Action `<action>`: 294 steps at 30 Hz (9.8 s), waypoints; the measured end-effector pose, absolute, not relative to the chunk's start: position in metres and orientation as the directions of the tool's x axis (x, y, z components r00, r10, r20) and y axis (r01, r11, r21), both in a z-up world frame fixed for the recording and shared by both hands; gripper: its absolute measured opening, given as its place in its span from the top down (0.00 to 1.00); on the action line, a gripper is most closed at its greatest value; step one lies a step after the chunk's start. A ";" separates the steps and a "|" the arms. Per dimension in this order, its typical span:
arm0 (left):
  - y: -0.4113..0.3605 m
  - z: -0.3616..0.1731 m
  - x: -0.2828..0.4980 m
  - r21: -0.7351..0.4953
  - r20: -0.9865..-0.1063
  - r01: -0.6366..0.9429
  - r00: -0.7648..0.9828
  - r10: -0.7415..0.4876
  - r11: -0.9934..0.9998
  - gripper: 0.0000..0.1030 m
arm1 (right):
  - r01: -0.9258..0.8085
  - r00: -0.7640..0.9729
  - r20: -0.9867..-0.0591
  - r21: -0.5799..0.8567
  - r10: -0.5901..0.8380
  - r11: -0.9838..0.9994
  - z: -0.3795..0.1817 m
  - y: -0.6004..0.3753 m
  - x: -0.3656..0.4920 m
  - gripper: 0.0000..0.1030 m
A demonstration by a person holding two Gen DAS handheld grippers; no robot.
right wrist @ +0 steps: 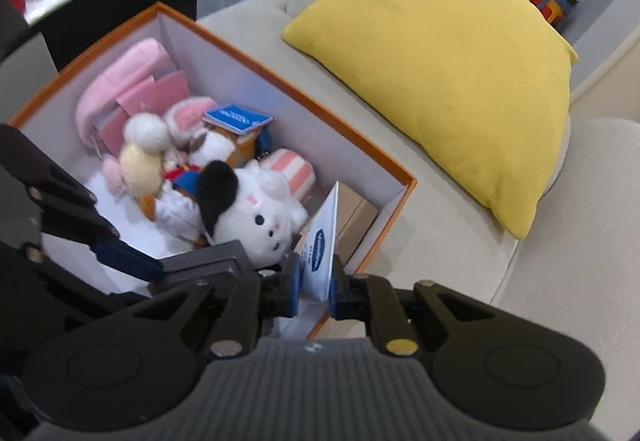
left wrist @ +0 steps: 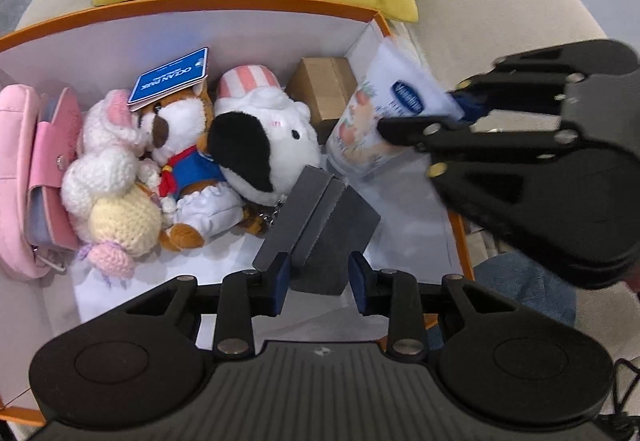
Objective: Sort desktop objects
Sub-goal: 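Carry the gray case and Vaseline tube over the orange box with both tools, then lower the gray case into the box and open the left tool while the right tool releases the Vaseline tube, then move both tools back to the long white box and photo card box, then grasp the long white box with the right tool, then grasp the PHOTO CARD box with the left tool while the right tool holds the white box, then carry the photo card box and white box over the orange box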
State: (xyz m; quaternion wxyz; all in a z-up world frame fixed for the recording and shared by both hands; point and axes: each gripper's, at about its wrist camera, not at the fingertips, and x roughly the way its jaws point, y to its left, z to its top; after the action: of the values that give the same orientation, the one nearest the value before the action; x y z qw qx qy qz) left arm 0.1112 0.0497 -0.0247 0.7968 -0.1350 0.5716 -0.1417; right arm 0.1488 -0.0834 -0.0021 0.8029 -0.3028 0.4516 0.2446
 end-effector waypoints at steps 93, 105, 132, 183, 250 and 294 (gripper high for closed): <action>0.015 -0.001 0.108 -0.482 -0.840 0.175 0.185 -0.509 0.859 0.81 | -0.362 0.429 -0.877 0.054 0.217 0.931 -0.041 -0.209 0.120 0.65; 0.006 -0.030 0.114 -0.521 -0.809 0.168 0.218 -0.546 0.837 0.80 | -0.375 0.444 -0.868 0.046 0.223 0.926 -0.037 -0.209 0.115 0.65; 0.018 -0.036 0.109 -0.510 -0.813 0.147 0.239 -0.531 0.847 0.75 | -0.337 0.475 -0.863 0.001 0.171 0.942 -0.021 -0.241 0.111 0.65; -0.166 -0.031 0.126 -0.152 -0.896 0.704 0.198 -0.397 0.693 0.41 | -0.189 0.465 -0.881 -0.005 0.085 0.982 -0.012 -0.338 0.129 0.70; -0.158 -0.056 0.128 -0.242 -0.903 0.684 0.101 -0.418 0.688 0.75 | -0.159 0.498 -0.846 0.126 0.190 0.979 -0.014 -0.348 0.132 0.70; 0.169 0.058 0.066 -0.197 -0.838 0.221 0.468 -0.281 0.955 0.75 | -0.965 0.100 -0.903 0.015 0.418 0.263 0.033 -0.027 0.118 0.70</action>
State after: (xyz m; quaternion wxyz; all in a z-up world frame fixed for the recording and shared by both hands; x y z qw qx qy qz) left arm 0.0663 0.1687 0.0583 0.8561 -0.0304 0.4946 -0.1466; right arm 0.1176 -0.0265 0.0333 0.6695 -0.3193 0.4282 0.5162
